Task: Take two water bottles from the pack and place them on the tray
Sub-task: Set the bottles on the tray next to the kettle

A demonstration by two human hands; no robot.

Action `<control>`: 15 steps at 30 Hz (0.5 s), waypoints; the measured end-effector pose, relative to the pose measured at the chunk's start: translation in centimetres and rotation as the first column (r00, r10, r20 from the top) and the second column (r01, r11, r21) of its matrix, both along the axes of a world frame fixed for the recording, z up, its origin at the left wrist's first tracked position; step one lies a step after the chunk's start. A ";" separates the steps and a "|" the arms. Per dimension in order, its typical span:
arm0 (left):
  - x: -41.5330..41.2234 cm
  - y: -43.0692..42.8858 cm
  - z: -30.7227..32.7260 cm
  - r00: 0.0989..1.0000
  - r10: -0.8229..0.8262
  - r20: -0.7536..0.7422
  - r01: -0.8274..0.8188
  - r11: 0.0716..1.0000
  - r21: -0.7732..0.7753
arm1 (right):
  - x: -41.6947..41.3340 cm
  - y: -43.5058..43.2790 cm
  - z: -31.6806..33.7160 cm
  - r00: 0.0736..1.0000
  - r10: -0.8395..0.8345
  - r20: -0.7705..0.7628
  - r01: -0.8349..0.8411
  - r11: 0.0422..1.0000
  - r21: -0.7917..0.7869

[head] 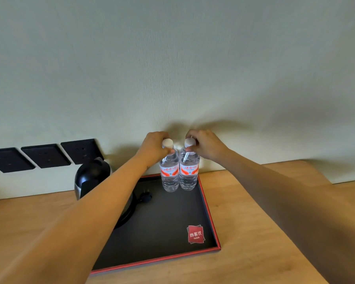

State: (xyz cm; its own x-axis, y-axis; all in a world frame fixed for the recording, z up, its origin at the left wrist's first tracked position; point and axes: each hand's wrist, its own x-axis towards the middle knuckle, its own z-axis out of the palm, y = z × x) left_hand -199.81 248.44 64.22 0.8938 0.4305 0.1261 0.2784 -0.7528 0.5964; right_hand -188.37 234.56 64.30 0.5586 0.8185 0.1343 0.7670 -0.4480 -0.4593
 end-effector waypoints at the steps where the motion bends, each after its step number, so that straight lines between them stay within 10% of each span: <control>1: 0.0 -0.1 -0.1 1.000 0.003 0.005 -0.003 1.000 0.004 | 0.1 -0.1 0.0 1.000 0.013 0.002 -0.013 1.000 0.008; 15: -1.3 -0.1 1.1 0.998 -0.035 -0.058 0.034 0.999 -0.023 | -1.7 -0.7 1.3 1.000 0.018 -0.013 -0.020 0.995 -0.095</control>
State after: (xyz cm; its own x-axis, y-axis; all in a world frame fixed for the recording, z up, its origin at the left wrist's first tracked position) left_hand -201.15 248.30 65.37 0.9138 0.4011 0.0644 0.2869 -0.7494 0.5967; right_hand -190.05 233.82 65.60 0.5440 0.8377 0.0482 0.7703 -0.4758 -0.4246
